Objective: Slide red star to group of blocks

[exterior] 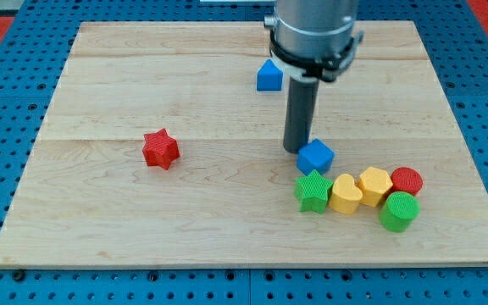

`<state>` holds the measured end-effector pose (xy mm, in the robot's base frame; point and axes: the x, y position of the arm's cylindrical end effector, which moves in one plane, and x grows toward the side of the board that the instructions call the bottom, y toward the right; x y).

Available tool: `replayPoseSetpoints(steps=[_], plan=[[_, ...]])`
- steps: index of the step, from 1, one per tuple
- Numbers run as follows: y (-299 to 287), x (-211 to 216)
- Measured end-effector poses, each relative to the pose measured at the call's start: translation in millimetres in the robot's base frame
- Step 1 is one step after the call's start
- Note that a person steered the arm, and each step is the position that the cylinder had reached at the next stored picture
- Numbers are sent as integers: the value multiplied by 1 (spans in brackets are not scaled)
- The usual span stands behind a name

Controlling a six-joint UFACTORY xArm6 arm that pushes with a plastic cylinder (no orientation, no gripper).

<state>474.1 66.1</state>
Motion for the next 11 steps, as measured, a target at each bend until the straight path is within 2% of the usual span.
replayPoseSetpoints(steps=[1, 2, 3, 4, 5, 6, 7, 8, 9, 10, 11], plan=[[-36, -13], [-133, -53], [-226, -66], [-224, -19], [-134, 27], [-89, 37], [-192, 36], [-200, 6], [-132, -29], [-58, 43], [-80, 57]])
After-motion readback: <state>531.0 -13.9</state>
